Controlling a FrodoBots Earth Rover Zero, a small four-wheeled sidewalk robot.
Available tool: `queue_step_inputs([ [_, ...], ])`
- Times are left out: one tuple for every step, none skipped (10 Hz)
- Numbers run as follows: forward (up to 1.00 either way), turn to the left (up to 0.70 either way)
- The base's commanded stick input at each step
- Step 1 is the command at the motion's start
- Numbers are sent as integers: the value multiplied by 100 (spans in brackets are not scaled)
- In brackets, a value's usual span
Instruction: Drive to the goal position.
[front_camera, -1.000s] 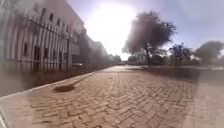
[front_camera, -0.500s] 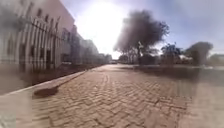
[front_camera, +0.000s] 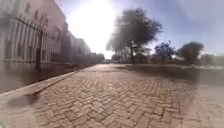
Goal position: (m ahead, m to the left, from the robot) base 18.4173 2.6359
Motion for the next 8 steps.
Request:
queue_step_inputs([
  [100,0],
  [100,0],
  [100,0],
  [100,-3],
  [100,-8],
  [100,-12],
  [100,-16],
  [100,-20],
])
